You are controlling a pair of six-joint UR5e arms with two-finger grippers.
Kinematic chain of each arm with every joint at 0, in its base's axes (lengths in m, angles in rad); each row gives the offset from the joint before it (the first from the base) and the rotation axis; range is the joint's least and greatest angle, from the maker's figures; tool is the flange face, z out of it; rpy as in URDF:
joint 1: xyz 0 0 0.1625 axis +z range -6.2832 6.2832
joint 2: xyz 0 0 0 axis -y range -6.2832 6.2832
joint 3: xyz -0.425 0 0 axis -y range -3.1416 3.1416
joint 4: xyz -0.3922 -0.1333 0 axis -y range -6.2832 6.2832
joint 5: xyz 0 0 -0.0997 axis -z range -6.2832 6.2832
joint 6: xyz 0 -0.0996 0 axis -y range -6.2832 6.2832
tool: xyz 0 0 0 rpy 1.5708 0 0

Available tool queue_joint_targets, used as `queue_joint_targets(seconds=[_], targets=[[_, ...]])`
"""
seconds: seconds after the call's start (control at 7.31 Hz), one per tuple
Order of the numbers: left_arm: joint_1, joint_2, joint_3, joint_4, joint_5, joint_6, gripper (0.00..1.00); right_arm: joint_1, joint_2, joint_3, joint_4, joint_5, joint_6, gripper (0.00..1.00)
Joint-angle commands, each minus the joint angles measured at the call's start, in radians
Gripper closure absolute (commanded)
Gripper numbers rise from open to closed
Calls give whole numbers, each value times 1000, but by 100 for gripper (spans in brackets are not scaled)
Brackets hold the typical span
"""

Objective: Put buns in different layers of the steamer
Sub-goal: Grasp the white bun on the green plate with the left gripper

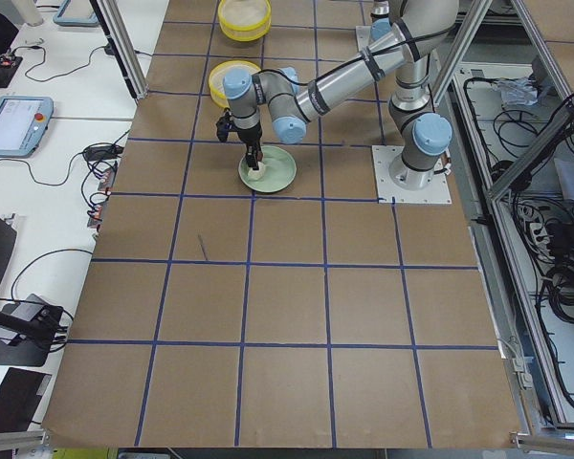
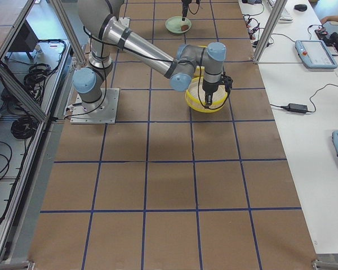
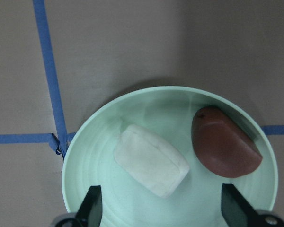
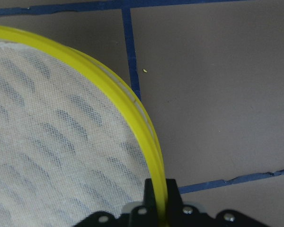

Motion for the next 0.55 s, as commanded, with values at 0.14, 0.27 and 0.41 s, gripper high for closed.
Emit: queue_joint_targets(seconds=[0.14, 0.27, 0.41], targets=[[6, -39, -3, 1, -5, -5, 23, 0, -1, 1, -1, 0, 2, 93], [6, -48, -2, 1, -8, -5, 30, 0, -1, 1, 1, 1, 2, 93], [6, -48, -3, 1, -8, -4, 56, 0, -1, 1, 1, 1, 2, 93]])
